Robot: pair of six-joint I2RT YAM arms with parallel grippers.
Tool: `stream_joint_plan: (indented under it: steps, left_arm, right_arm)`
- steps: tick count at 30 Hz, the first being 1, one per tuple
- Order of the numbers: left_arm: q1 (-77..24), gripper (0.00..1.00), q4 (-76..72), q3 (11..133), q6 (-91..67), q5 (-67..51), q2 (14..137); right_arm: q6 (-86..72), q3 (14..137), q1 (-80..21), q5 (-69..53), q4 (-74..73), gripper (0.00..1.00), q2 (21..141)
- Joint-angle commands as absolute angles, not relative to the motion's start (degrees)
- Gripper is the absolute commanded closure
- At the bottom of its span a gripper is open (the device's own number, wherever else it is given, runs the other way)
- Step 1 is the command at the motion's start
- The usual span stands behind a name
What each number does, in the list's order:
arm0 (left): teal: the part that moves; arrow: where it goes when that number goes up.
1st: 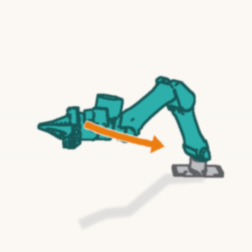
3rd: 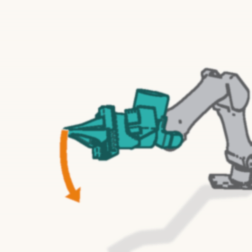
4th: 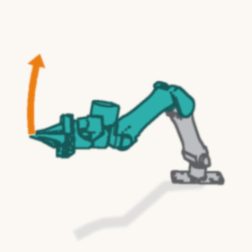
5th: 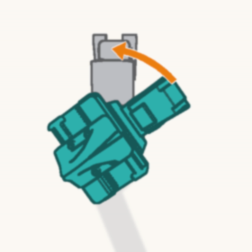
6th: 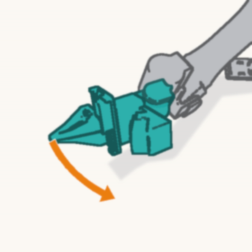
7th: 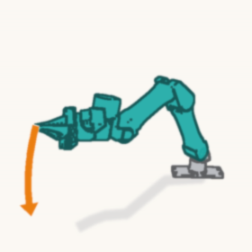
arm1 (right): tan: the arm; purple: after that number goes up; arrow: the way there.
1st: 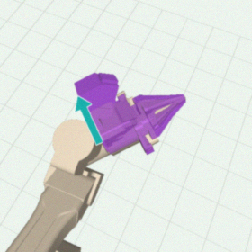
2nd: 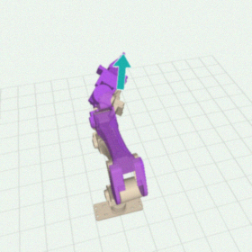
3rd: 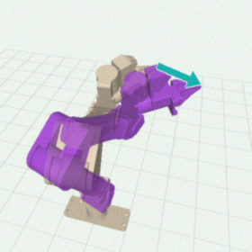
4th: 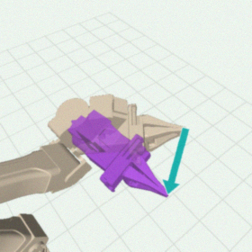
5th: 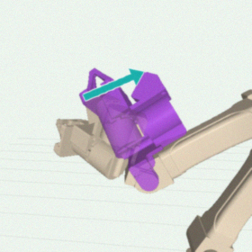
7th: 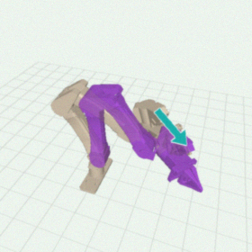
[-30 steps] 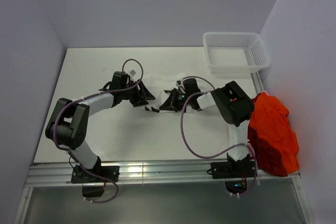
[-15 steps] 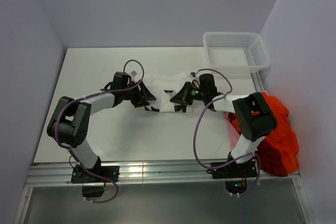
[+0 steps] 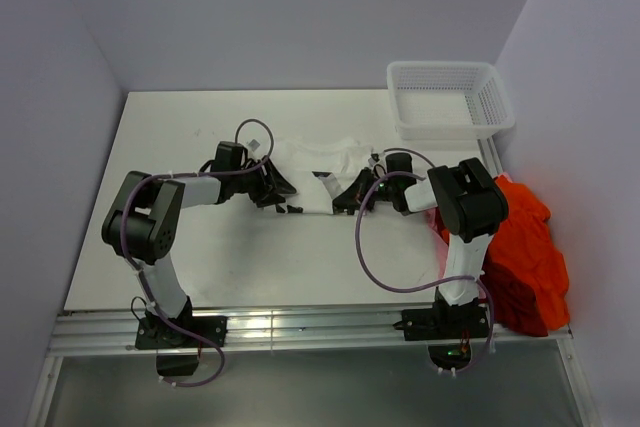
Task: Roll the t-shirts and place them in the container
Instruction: Roll the tshirt
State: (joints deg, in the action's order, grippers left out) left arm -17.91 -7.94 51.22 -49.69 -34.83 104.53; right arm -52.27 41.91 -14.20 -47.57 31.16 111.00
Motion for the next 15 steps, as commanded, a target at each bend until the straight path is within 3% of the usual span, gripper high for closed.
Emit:
stream_joint_plan:
  steps: [1, 6, 9, 11, 15]
  left_arm:
    - [-17.9, 0.4, -10.0, 50.2, -48.8, -33.5, 105.8]
    - [-17.9, 0.4, -6.7, 50.4, -47.7, -31.8, 101.2]
    - [-17.9, 0.39, -4.5, 50.4, -47.4, -30.7, 96.7]
    - [-18.0, 0.37, -3.0, 50.0, -46.7, -30.1, 92.8]
    - [-19.3, 0.32, 1.7, 50.3, -44.1, -26.3, 86.9]
  right_arm:
    - [-50.9, 40.9, -12.8, -46.4, 32.3, 0.98, 112.0]
    - [-48.4, 40.6, -12.1, -46.5, 28.5, 0.96, 107.0]
    - [-47.6, 39.7, -12.1, -46.1, 26.7, 0.84, 102.3]
    - [-46.3, 38.7, -12.0, -44.7, 24.7, 0.7, 98.0]
    - [-43.5, 36.0, -12.1, -39.6, 19.3, 0.63, 89.9]
